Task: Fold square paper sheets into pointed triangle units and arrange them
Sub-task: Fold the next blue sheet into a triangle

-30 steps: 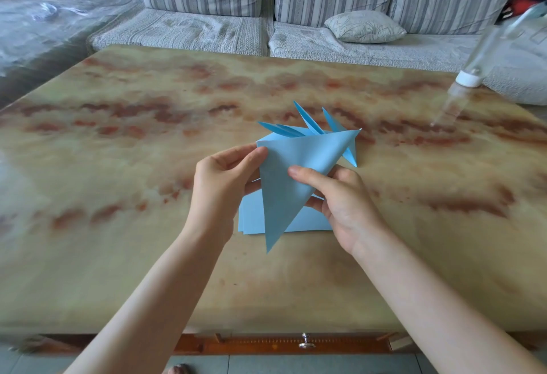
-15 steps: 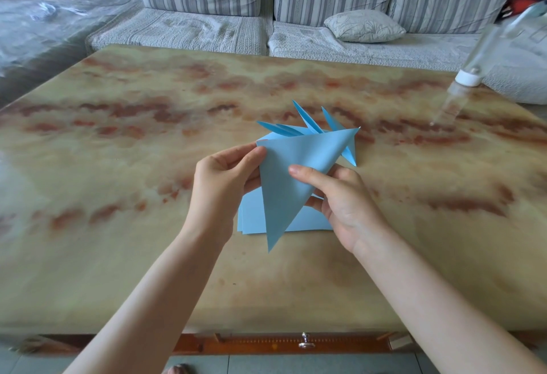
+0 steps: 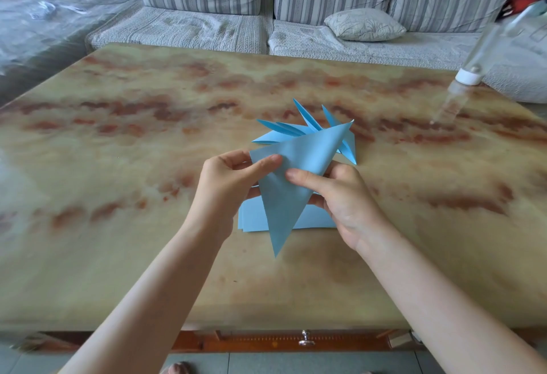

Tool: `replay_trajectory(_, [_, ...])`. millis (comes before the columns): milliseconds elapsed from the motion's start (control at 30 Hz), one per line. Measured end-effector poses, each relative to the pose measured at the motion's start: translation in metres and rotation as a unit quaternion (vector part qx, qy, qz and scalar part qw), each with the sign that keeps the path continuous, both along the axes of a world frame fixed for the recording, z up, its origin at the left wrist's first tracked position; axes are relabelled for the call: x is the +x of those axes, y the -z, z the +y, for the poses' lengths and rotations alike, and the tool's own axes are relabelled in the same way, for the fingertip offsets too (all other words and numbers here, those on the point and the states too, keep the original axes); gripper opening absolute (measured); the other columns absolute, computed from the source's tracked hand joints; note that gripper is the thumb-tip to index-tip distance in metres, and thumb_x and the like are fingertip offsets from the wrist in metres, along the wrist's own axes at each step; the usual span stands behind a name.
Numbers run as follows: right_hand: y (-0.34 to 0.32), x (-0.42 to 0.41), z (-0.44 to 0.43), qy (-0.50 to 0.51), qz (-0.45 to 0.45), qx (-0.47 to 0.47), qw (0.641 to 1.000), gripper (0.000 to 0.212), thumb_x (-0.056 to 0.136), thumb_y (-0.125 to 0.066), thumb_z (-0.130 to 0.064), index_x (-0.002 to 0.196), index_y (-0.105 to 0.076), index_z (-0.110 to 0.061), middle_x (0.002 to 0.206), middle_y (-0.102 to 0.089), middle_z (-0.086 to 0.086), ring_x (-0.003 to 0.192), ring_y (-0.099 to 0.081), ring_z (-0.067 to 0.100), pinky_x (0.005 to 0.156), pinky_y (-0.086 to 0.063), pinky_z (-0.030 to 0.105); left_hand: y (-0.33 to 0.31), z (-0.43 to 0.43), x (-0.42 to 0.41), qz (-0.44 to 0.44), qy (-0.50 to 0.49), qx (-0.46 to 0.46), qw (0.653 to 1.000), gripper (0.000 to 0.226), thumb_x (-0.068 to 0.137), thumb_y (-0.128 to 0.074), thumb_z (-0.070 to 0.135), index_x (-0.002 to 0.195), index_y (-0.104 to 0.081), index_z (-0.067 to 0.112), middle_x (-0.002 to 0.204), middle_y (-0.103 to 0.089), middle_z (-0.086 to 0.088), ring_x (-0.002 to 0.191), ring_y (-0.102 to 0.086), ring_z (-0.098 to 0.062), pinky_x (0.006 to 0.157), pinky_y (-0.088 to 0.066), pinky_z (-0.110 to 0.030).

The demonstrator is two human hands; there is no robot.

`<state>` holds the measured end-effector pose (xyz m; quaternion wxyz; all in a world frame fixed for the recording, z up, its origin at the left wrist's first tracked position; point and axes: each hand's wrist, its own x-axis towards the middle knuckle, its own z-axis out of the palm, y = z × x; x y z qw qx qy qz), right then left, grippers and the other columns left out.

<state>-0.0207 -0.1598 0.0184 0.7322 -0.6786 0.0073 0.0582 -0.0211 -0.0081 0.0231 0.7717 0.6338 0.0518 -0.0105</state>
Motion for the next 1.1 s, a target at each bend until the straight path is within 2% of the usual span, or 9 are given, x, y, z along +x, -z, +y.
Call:
replay_trajectory(133, [-0.001,0.000,0.000,-0.003,0.001,0.004,1.000,0.015,0.081,-0.072,-0.017,0.096,-0.072,-0.013,0.096,-0.074,0.006,0.083,-0.069,0.014,0.068,-0.055,0.026,0.001,-0.001,0.001,-0.007,-0.023,-0.019,1.000,0.005,0.080,-0.073,0.012,0.082,-0.070,0.009,0.072,-0.074,0.000,0.066,-0.070,-0.012,0.060,-0.054,-0.019])
replay_trajectory(267, [-0.003,0.000,0.000,-0.001,0.024,0.038,0.999,0.027,0.069,-0.073,-0.034,0.087,-0.073,-0.014,0.090,-0.072,0.004,0.074,-0.067,0.014,0.065,-0.053,0.024,0.002,-0.002,0.001,0.001,-0.034,-0.060,0.998,0.004,0.082,-0.070,0.009,0.085,-0.069,0.006,0.076,-0.074,-0.003,0.068,-0.070,-0.014,0.060,-0.054,-0.020])
replay_trajectory(433, [-0.001,0.004,-0.002,0.030,0.033,0.040,0.998,0.016,0.081,-0.073,-0.021,0.090,-0.074,-0.007,0.101,-0.072,0.015,0.076,-0.069,0.017,0.067,-0.056,0.025,0.003,-0.002,0.001,-0.004,-0.047,-0.073,0.996,0.005,0.086,-0.067,0.010,0.082,-0.067,0.007,0.080,-0.074,-0.006,0.072,-0.071,-0.017,0.064,-0.056,-0.023])
replay_trajectory(567, [-0.003,0.007,-0.005,0.029,0.031,0.027,0.999,0.020,0.082,-0.072,-0.019,0.095,-0.073,-0.004,0.095,-0.074,0.013,0.078,-0.070,0.021,0.075,-0.059,0.028,0.003,-0.004,0.001,-0.013,-0.044,-0.084,0.995,0.007,0.087,-0.065,0.011,0.080,-0.067,0.009,0.081,-0.074,-0.006,0.075,-0.071,-0.019,0.067,-0.057,-0.026])
replay_trajectory(800, [-0.005,0.007,-0.009,0.008,0.055,0.050,0.997,0.038,0.066,-0.075,-0.032,0.092,-0.071,-0.004,0.091,-0.074,0.013,0.078,-0.071,0.023,0.074,-0.058,0.030,0.003,-0.004,0.002,-0.011,-0.053,-0.104,0.993,0.008,0.089,-0.063,0.011,0.091,-0.068,0.005,0.088,-0.074,-0.008,0.076,-0.071,-0.017,0.067,-0.057,-0.024])
replay_trajectory(967, [-0.006,0.007,-0.011,0.019,0.022,0.015,0.999,0.010,0.080,-0.072,-0.019,0.083,-0.074,-0.010,0.083,-0.075,0.008,0.074,-0.070,0.020,0.074,-0.058,0.027,0.004,-0.004,0.002,-0.011,-0.059,-0.106,0.993,0.011,0.090,-0.062,0.011,0.096,-0.068,0.005,0.093,-0.074,-0.010,0.079,-0.071,-0.018,0.071,-0.058,-0.026])
replay_trajectory(1100, [-0.005,0.007,-0.010,0.030,0.020,0.010,0.999,0.008,0.081,-0.072,-0.019,0.083,-0.074,-0.011,0.084,-0.075,0.008,0.073,-0.070,0.019,0.074,-0.058,0.028,0.004,-0.006,0.001,-0.006,-0.059,-0.111,0.992,0.013,0.091,-0.061,0.012,0.098,-0.068,0.004,0.096,-0.073,-0.011,0.083,-0.071,-0.019,0.073,-0.058,-0.026])
